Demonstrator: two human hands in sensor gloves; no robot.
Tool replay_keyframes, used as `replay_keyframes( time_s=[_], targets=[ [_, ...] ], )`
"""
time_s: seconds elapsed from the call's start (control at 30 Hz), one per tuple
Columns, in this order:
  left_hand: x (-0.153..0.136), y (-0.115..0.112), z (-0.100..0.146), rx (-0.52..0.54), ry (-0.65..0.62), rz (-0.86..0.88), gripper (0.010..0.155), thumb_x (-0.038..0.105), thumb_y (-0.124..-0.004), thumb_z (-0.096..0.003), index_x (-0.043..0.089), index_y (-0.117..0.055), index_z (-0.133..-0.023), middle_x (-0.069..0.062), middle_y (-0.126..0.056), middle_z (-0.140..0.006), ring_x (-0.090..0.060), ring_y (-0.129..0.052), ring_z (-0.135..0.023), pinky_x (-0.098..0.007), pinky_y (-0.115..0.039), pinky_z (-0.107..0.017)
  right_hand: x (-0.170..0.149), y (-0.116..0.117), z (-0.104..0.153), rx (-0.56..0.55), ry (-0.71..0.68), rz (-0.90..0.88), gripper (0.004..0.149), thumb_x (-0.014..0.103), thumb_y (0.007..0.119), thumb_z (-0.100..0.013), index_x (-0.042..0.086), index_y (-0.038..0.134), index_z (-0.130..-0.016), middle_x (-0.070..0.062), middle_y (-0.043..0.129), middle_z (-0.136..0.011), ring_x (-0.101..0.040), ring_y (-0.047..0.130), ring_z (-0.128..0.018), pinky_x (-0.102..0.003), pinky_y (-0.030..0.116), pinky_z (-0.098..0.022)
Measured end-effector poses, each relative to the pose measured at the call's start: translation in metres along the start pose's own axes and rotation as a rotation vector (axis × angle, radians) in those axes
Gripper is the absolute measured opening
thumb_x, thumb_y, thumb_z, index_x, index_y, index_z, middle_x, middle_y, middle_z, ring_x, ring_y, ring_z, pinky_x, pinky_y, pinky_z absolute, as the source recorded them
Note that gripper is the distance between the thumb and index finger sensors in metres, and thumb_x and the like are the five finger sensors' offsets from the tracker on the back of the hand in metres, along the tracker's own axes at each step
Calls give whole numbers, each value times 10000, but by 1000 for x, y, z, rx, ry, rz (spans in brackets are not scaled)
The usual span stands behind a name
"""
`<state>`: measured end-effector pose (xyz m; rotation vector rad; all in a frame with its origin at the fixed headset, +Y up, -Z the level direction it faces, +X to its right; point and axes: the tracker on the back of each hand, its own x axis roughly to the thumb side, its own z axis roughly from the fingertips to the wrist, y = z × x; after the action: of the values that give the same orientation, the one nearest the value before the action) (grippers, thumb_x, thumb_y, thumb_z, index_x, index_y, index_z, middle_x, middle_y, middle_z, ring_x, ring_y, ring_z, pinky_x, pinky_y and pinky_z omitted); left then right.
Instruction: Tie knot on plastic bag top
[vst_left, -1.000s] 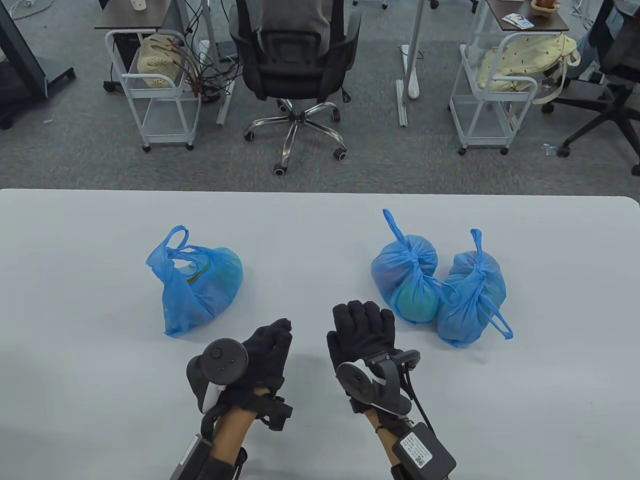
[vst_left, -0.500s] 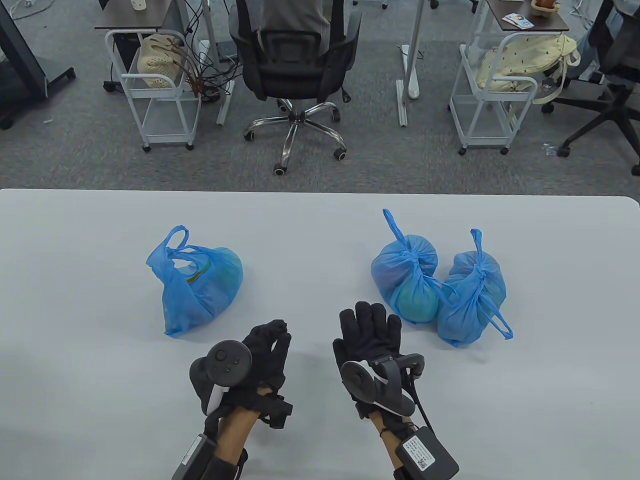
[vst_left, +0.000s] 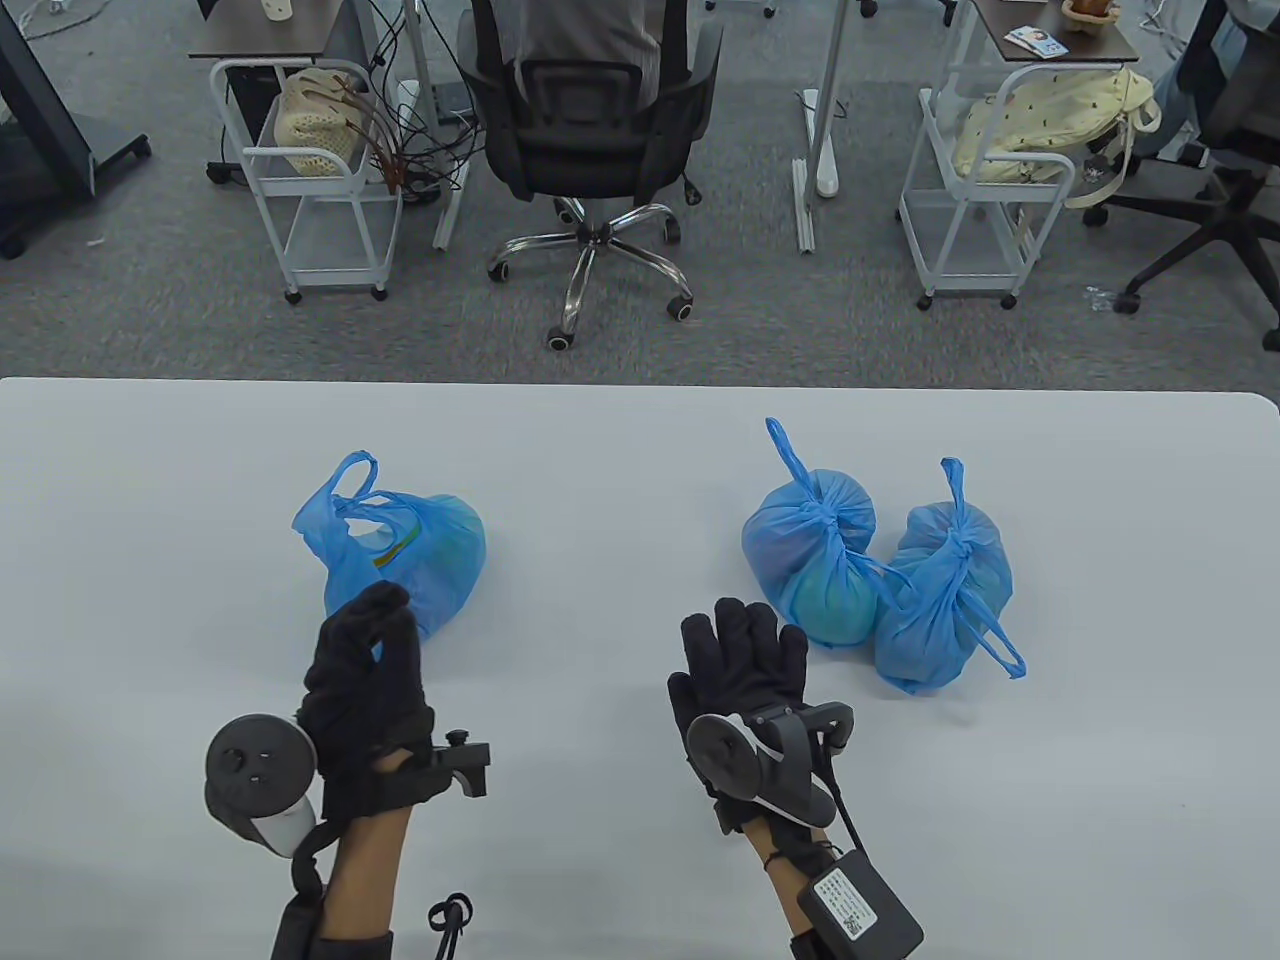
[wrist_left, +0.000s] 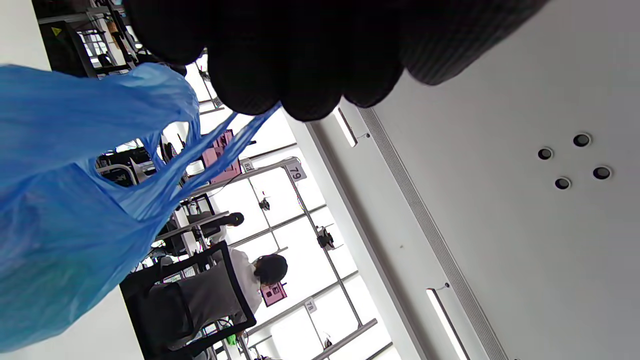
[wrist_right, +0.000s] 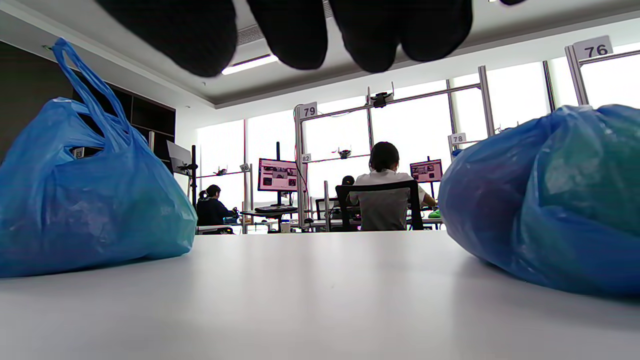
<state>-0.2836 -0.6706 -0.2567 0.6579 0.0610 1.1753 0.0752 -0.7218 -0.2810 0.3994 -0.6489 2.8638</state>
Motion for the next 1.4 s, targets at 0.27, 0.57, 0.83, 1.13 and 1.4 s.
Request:
replay_keyframes(
  time_s=[0.27, 0.57, 0.83, 1.13, 1.4],
  targets=[
    [-37, 28, -32, -54, 270, -132, 595, 474, -740, -524, 227, -556, -1033, -104, -625, -1062, -411, -590, -978, -607, -488, -681, -11, 3, 0, 28, 51, 13, 607, 420, 752, -517, 93, 632, -1014, -300, 644, -1005, -564, 598, -932, -721, 455, -596],
    [-64, 3, -71, -141, 443, -303, 974, 542, -821, -472, 175, -170, -1097, -166, -172, -1201, -478, -191, -1075, -718, -209, -684, 0, 7, 0, 65, -7, 42, 608, 426, 749, -516, 99, 631, -1015, -294, 653, -1004, -558, 612, -931, -719, 465, -597],
    [-85, -14, -93, -303, 533, -313, 1111, 622, -867, -427, 156, -116, -1101, -162, -254, -1227, -487, -193, -1107, -758, -172, -681, 10, 13, -2, 88, -66, 64, 602, 428, 749, -516, 103, 642, -1011, -286, 679, -992, -551, 640, -920, -719, 472, -597],
    [-105, -13, -88, -95, 577, -265, 417, 473, -782, -510, 315, -684, -883, 11, -844, -985, -341, -831, -958, -683, -535, -708, 6, 14, -4, 98, -65, 66, 595, 429, 749, -513, 107, 655, -1004, -277, 706, -981, -547, 668, -907, -718, 482, -595],
    [-107, -2, -81, -19, 499, -192, 328, 538, -640, -546, 406, -736, -831, 88, -916, -933, -223, -955, -877, -569, -653, -725, -4, 16, -5, 122, -33, 63, 588, 429, 750, -513, 107, 668, -998, -272, 726, -970, -540, 688, -898, -718, 494, -593]
  ],
)
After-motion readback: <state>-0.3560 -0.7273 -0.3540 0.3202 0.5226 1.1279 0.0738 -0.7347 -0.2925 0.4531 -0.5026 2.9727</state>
